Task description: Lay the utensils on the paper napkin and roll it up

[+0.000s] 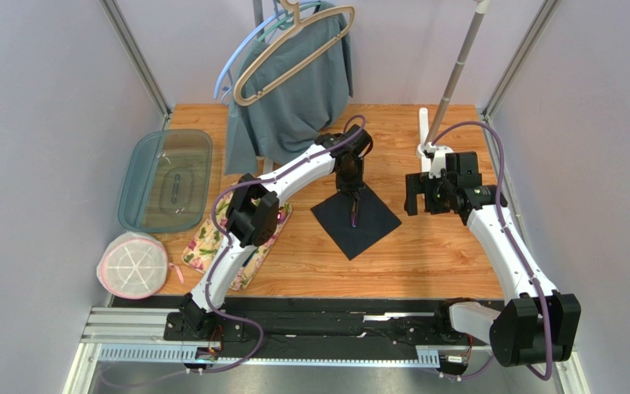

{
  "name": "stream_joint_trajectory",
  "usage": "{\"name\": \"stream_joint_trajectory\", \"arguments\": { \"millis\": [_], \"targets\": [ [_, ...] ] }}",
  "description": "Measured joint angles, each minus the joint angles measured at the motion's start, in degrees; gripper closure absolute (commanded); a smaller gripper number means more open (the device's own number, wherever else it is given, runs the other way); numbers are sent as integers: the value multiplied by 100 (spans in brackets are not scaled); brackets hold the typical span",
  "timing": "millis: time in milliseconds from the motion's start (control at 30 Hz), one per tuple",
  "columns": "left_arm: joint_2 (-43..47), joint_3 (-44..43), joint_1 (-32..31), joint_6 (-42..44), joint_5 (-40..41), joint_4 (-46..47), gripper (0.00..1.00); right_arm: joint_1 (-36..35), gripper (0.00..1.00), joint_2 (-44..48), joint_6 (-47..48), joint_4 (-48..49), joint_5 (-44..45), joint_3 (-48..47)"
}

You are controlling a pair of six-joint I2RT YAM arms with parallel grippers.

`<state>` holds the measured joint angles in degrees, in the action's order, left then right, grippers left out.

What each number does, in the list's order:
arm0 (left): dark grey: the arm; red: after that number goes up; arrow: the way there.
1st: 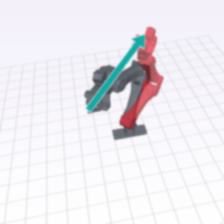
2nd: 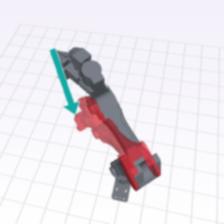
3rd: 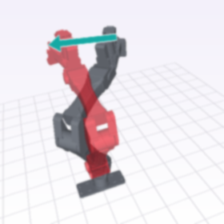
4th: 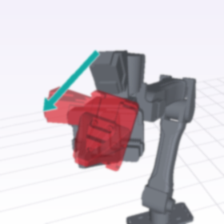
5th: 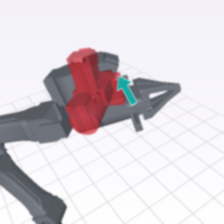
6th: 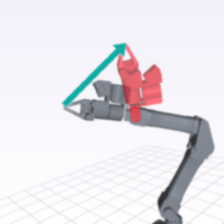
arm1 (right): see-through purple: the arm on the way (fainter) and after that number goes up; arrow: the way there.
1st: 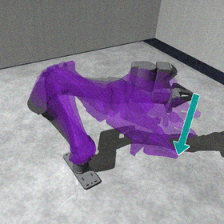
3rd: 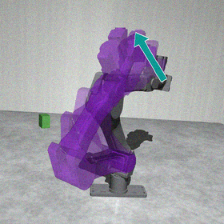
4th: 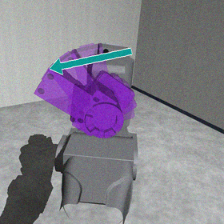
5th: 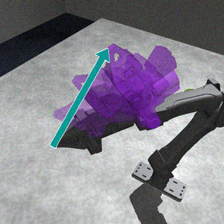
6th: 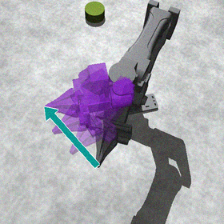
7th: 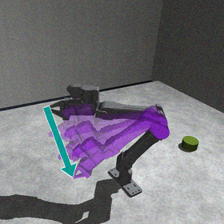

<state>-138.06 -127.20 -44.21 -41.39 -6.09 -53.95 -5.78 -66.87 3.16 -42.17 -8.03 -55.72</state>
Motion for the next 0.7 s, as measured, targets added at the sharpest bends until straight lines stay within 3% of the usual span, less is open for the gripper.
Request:
{"name": "stream_joint_trajectory", "arguments": {
  "millis": [700],
  "targets": [
    [-350, 131, -7, -90, 63, 44, 97, 0, 0, 81, 33, -37, -59, 0]
  ]
}}
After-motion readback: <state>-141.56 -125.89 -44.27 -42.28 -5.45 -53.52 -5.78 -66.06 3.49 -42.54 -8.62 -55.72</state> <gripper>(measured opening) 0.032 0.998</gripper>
